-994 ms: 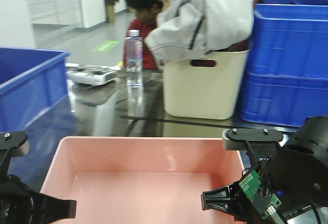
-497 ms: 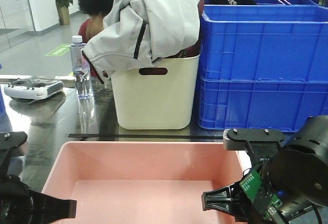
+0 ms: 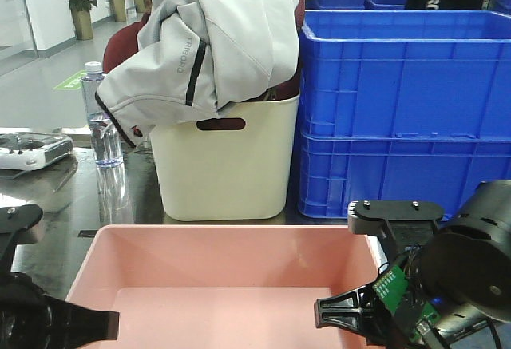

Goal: Grab pink bin and stack on right shelf
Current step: 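Lower the held pink bin onto the metal table surface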

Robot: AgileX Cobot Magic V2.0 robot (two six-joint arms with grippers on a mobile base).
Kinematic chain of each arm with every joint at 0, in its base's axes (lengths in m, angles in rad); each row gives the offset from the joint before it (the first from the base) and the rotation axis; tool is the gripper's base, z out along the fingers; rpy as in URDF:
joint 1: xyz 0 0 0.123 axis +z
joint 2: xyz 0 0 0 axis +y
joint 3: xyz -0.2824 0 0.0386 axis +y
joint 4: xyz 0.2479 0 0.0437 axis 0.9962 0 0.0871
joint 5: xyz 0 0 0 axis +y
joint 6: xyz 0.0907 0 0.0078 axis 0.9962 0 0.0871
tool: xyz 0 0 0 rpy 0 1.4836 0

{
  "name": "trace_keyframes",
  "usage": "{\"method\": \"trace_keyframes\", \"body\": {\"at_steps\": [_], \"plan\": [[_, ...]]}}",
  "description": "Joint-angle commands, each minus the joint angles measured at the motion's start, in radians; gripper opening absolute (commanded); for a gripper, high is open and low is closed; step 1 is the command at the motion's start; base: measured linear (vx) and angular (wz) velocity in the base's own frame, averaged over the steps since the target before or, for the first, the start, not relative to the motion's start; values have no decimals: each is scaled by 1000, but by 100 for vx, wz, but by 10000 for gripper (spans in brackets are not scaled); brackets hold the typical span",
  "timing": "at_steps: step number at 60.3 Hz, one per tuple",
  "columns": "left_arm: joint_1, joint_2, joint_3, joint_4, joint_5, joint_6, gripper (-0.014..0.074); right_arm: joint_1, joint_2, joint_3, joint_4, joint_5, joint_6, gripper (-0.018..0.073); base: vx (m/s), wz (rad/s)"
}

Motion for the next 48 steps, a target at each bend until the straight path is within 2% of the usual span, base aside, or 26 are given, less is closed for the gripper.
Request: {"method": "trace_keyframes", "body": {"at_steps": [1,48], "plan": [[0,-31,-32,57,-35,-6,175,-11,-31,-24,-96,2,-5,29,8,-3],[0,-31,-32,57,-41,-6,175,-11,-31,-24,-97,1,-5,29,2,-1]]}}
